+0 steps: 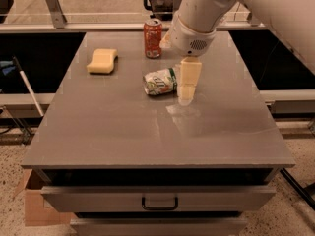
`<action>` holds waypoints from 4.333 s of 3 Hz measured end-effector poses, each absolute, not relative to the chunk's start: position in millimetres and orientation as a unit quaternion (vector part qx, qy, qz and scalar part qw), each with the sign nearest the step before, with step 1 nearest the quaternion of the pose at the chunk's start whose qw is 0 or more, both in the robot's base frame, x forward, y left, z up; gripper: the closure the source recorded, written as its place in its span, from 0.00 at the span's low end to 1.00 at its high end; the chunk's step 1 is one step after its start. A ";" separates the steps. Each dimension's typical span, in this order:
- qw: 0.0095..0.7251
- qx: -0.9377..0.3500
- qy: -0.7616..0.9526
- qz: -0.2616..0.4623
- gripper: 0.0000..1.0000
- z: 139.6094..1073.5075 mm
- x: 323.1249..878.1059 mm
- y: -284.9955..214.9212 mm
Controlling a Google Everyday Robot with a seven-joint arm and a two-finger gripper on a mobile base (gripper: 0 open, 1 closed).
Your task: Place 7up can upright
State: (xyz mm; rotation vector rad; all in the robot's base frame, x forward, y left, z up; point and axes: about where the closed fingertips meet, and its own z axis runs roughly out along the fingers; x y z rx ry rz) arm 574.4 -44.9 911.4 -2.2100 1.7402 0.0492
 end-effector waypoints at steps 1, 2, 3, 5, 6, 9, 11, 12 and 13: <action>0.166 -0.771 0.614 0.012 0.00 900.0 586.5 -49.5; 0.164 -0.778 0.607 0.014 0.00 896.1 596.1 -44.6; 0.140 -0.791 0.594 0.036 0.00 881.2 611.3 -30.4; 0.111 -0.798 0.590 0.059 0.15 856.6 629.0 -13.8; 0.103 -0.798 0.590 0.067 0.39 849.7 631.6 -9.4; 0.265 -0.773 0.564 0.116 1.00 945.8 598.8 9.4; 0.489 -0.687 0.486 0.230 1.00 949.6 553.9 28.9; 0.589 -0.598 0.488 0.239 1.00 967.2 571.9 -0.1; 0.638 -0.528 0.502 0.250 1.00 977.8 585.4 -25.9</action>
Offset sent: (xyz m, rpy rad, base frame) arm 0.0334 0.0041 -0.0183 -0.0118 -0.0028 0.0304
